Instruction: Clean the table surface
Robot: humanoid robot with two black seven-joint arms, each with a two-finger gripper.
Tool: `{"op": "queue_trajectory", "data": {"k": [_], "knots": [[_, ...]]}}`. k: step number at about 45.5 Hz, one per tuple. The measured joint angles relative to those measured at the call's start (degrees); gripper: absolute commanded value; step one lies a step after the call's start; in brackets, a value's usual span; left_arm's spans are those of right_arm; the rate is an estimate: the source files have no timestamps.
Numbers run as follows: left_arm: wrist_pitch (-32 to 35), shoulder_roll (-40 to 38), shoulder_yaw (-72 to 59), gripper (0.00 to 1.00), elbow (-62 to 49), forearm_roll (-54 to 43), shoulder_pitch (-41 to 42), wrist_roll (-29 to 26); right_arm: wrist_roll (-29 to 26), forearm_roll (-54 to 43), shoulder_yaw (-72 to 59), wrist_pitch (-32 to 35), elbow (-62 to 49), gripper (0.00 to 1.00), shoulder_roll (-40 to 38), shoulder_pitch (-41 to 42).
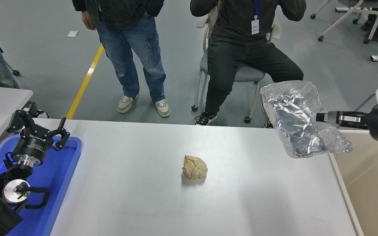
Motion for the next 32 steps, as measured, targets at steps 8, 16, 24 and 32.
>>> {"op": "queue_trajectory", "data": {"k": [8, 16, 24, 32], "knots": [[0.0, 0.0, 0.0, 1.0, 0.0, 0.0, 0.0, 0.0, 0.9, 2.2, -0.2, -0.4, -3.6, 0.0, -2.8, -0.7], [0.0, 0.0, 0.0, 1.0, 0.0, 0.0, 0.0, 0.0, 2.3, 4.0, -0.6, -1.4, -8.9, 0.0, -4.2, -2.7], [0.0, 0.0, 0.0, 1.0, 0.0, 0.0, 0.0, 0.0, 4.3, 5.5, -1.4, -3.5, -15.7, 0.0, -4.3, -6.6], [0.0, 0.0, 0.0, 1.0, 0.0, 0.0, 0.0, 0.0, 7.5, 6.7, -3.2, -5.6, -22.4, 0.0, -2.9, -9.9]]}}
